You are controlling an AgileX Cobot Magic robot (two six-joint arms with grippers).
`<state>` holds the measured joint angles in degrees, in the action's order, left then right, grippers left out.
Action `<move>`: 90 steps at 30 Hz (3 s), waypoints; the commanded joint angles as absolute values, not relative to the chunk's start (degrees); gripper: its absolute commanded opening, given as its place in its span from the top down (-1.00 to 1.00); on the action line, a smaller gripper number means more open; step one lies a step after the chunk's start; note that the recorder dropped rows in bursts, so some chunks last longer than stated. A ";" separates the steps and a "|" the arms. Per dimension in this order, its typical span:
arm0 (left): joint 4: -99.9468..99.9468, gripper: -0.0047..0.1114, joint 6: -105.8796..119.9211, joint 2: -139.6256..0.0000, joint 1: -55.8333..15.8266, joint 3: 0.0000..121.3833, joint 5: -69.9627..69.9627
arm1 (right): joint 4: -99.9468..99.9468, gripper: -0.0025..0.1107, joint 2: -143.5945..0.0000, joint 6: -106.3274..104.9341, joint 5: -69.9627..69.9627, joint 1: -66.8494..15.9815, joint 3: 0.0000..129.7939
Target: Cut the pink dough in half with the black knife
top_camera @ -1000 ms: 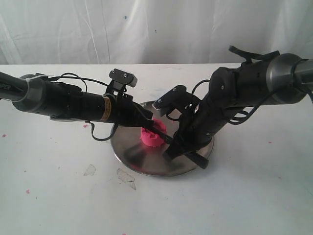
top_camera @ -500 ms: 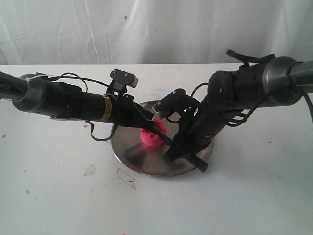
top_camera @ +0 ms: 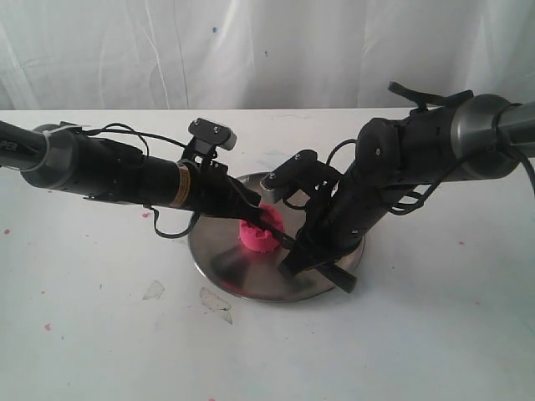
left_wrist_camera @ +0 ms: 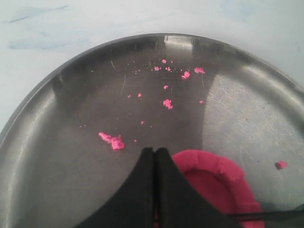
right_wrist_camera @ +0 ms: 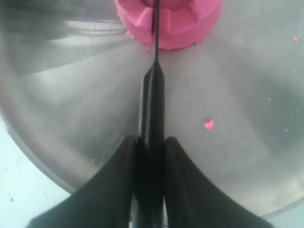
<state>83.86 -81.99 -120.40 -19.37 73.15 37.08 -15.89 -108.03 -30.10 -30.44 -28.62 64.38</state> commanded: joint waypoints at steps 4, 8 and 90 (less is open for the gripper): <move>85.13 0.92 -80.91 -120.39 -19.46 73.44 34.33 | -15.81 0.96 -107.35 -30.19 -30.43 -28.67 64.56; 85.03 0.92 -80.55 -116.57 -19.46 74.79 33.09 | -15.81 0.96 -107.35 -30.19 -30.43 -28.67 64.56; 99.95 0.92 -100.40 -118.63 -18.42 70.00 29.45 | -15.81 0.96 -107.35 -31.11 -31.12 -28.67 64.56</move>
